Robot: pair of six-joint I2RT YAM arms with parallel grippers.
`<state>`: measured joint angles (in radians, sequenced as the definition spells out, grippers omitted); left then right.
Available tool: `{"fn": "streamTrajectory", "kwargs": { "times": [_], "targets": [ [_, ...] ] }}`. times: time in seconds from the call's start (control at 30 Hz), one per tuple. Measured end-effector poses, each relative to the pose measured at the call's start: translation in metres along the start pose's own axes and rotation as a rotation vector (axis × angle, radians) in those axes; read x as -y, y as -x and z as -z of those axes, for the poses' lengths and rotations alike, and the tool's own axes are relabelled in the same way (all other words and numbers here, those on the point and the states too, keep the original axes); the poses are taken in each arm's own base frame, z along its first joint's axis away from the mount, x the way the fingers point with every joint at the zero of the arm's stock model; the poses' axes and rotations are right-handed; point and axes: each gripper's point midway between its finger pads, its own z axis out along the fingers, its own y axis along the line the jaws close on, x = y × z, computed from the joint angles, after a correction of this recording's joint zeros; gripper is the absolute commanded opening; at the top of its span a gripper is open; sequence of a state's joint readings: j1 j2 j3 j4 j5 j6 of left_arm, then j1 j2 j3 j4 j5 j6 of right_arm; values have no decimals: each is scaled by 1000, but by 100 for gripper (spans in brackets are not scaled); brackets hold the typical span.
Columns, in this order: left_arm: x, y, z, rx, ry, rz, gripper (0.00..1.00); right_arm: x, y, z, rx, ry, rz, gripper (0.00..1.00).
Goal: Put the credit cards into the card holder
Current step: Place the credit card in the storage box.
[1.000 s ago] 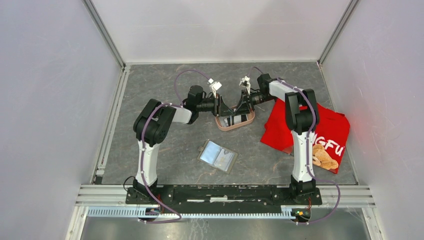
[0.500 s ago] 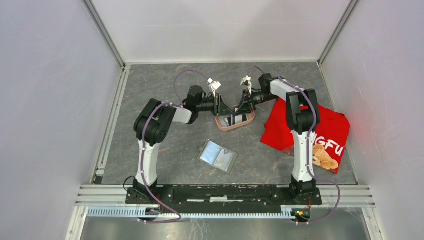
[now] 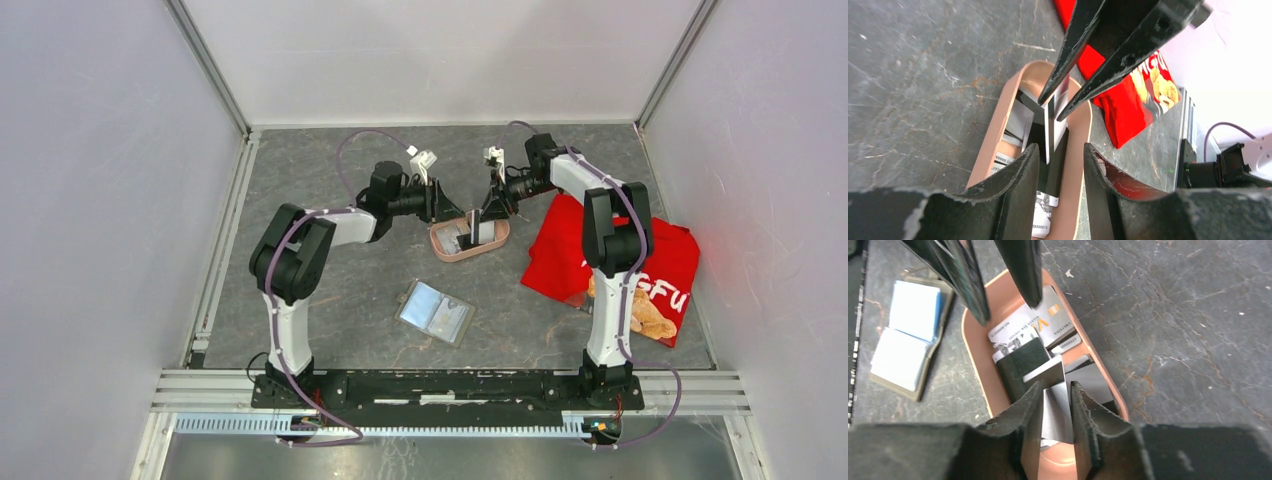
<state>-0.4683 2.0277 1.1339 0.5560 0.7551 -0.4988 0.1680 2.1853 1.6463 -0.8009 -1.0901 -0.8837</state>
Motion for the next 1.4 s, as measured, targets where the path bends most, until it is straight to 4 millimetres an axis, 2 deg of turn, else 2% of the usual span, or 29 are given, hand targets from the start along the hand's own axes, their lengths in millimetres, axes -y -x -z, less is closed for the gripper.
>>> {"fn": "streamTrajectory", "kwargs": {
  "times": [0.1,0.2,0.33,0.47,0.57,0.7,0.8,0.9,1.03,1.13,1.4],
  "targets": [
    [10,17,9,25,28,-45,46,5,1,4,-22,-40,17,42],
    [20,30,17,44,45,-72,46,7,1,7,-38,-67,27,43],
    [24,32,24,38,73,-74,46,12,2,11,-58,-105,39,45],
    [23,19,28,-6,136,-50,46,11,12,18,-67,-154,75,44],
    [24,5,27,-49,188,-30,46,7,24,21,-63,-178,113,39],
    [22,-20,23,-111,275,-3,45,-1,33,10,-63,-160,141,31],
    [21,-35,21,-151,329,8,45,-9,28,-1,-59,-151,102,21],
    [14,-46,16,-184,368,19,46,-21,11,-13,-74,-147,17,14],
    [2,-55,13,-223,418,40,47,-25,-18,-22,-135,-198,-94,13],
    [-8,-57,9,-239,448,50,49,-18,-33,-18,-180,-278,-152,13],
    [-20,-57,0,-275,486,68,54,0,-28,-4,-196,-417,-176,14]
  ]
}}
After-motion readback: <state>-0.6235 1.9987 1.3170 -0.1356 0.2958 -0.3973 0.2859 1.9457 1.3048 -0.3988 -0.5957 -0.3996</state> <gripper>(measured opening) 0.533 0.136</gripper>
